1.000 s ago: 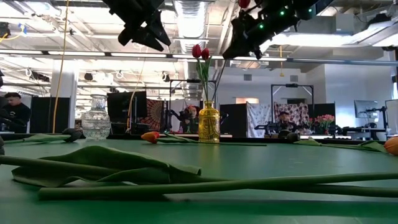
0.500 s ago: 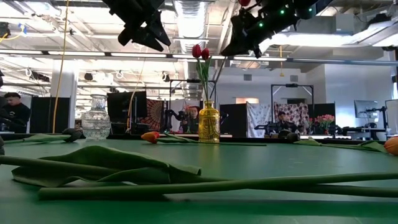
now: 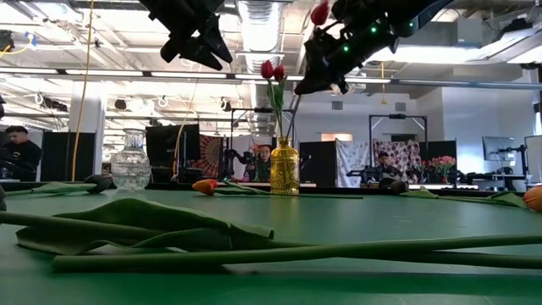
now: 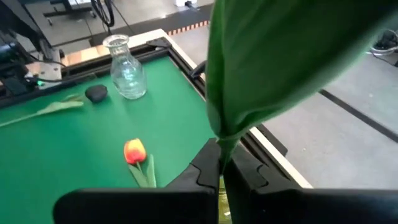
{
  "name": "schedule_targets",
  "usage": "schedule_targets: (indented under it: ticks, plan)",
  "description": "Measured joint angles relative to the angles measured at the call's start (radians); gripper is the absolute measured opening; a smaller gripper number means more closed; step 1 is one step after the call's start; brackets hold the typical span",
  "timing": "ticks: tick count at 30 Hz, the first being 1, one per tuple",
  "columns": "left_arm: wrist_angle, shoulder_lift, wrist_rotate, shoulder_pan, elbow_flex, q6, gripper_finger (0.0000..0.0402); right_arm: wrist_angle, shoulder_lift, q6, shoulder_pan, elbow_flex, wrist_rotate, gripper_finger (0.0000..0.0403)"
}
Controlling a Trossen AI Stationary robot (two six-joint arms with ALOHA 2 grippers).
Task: Sort flowers into vase by color
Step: Put the red flower into the yellow vase, then put the middle right orange flower into the top transparent vase
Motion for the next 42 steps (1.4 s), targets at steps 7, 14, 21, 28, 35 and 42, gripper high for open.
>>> schedule_targets:
  ticks: [7, 14, 21, 28, 35, 42]
  plan:
    - [0.0, 0.0, 0.0, 0.0, 0.0, -0.001, 0.016, -0.01, 0.0, -0.015, -0.007, 0.0, 0.0, 0.0074]
    - [0.0, 0.0, 0.0, 0.0, 0.0, 0.0, 0.0159, -0.087, 0.0, -0.027, -0.012, 0.055, 0.0, 0.0118]
    - [0.001, 0.0, 0.0, 0.0, -0.001, 0.0, 0.0159, -0.176, -0.001, -0.03, -0.025, 0.138, -0.002, 0.0193]
    - [0.0, 0.0, 0.008, 0.0, -0.001, 0.001, 0.0159, -0.373, -0.001, -0.03, -0.039, 0.187, -0.002, 0.024]
    - [-0.001, 0.004, 0.034, 0.0, -0.001, 0.028, 0.0159, -0.522, -0.001, -0.033, -0.015, 0.187, -0.004, 0.0244]
    - [0.0, 0.004, 0.05, 0.0, -0.001, 0.067, 0.0159, -0.608, -0.05, -0.022, 0.027, 0.187, -0.004, 0.0244]
